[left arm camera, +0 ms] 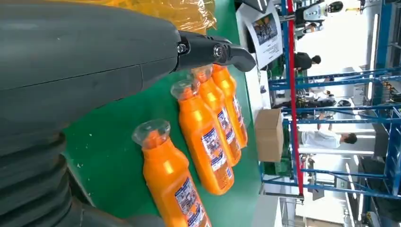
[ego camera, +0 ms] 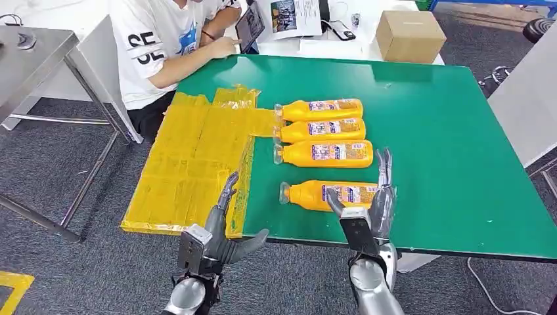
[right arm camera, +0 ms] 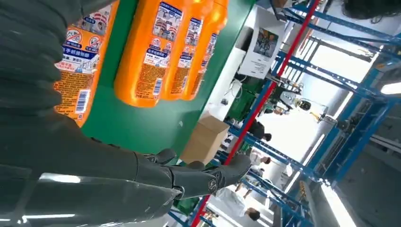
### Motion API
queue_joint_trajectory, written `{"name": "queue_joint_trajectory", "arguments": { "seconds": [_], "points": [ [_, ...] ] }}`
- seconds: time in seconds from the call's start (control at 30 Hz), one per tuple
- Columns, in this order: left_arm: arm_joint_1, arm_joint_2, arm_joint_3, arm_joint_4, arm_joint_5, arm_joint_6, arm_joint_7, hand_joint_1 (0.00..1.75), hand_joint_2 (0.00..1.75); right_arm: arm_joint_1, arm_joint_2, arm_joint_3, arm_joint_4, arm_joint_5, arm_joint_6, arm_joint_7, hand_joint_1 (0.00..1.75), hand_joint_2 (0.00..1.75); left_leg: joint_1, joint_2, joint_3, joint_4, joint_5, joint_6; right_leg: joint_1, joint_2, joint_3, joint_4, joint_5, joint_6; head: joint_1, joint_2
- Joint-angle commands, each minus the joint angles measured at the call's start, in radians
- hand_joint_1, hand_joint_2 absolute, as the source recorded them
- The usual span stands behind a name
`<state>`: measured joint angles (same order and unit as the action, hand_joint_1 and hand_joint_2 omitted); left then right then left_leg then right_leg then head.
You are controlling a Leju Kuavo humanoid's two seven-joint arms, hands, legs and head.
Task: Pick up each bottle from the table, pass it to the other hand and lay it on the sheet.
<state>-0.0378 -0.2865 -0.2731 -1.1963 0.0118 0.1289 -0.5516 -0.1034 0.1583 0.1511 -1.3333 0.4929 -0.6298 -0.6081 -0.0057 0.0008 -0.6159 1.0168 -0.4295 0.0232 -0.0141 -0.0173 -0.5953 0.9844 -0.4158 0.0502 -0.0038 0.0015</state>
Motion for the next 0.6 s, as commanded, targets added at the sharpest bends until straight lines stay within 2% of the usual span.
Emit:
{"name": "queue_joint_trajectory", "arguments": {
  "seconds": [0.03,0.23,0.27,0.3,0.43,0.6],
  "points": [
    [-0.058,0.005,0.062,0.097,-0.05,0.001,0.002,0.0,1.75,-0.073,-0.068,0.01,0.135,0.058,0.141,0.137,0.0,1.75,0.001,0.001,0.005,-0.001,-0.001,-0.002,0.001,0.002,0.005,-0.002,0.0,-0.002,0.0,0.0],
    [-0.064,-0.006,0.086,0.108,-0.059,-0.015,0.001,0.0,1.75,-0.135,-0.104,-0.011,0.227,0.047,0.258,0.23,0.0,1.75,0.001,0.0,0.004,-0.001,-0.001,-0.001,0.001,0.002,0.005,-0.002,0.0,-0.002,0.0,0.0],
    [-0.066,-0.005,0.087,0.111,-0.059,-0.017,0.001,0.0,1.75,-0.147,-0.112,-0.012,0.246,0.013,0.327,0.249,0.0,1.75,0.001,0.001,0.007,-0.001,-0.002,-0.002,0.001,0.003,0.006,-0.002,0.0,-0.002,0.0,0.0],
    [-0.059,-0.006,0.095,0.123,-0.057,-0.021,0.016,0.0,1.75,-0.171,-0.161,0.037,0.301,-0.004,0.499,0.318,0.0,1.75,0.001,0.001,0.005,-0.001,-0.001,-0.001,0.001,0.002,0.005,-0.002,0.0,-0.001,0.0,0.0],
    [-0.062,-0.009,0.12,0.176,-0.056,-0.044,-0.008,0.0,1.75,-0.235,-0.192,0.064,0.43,0.031,0.517,0.328,0.0,1.75,0.001,0.002,0.007,-0.002,-0.001,-0.001,0.001,0.003,0.007,-0.003,0.001,-0.001,0.0,0.0],
    [-0.063,-0.011,0.127,0.183,-0.057,-0.052,-0.008,0.0,1.75,-0.251,-0.196,0.063,0.445,0.05,0.511,0.348,0.0,1.75,0.001,-0.001,0.005,-0.001,-0.001,-0.001,0.001,0.002,0.006,-0.002,0.0,-0.001,0.0,0.0]
  ]
}}
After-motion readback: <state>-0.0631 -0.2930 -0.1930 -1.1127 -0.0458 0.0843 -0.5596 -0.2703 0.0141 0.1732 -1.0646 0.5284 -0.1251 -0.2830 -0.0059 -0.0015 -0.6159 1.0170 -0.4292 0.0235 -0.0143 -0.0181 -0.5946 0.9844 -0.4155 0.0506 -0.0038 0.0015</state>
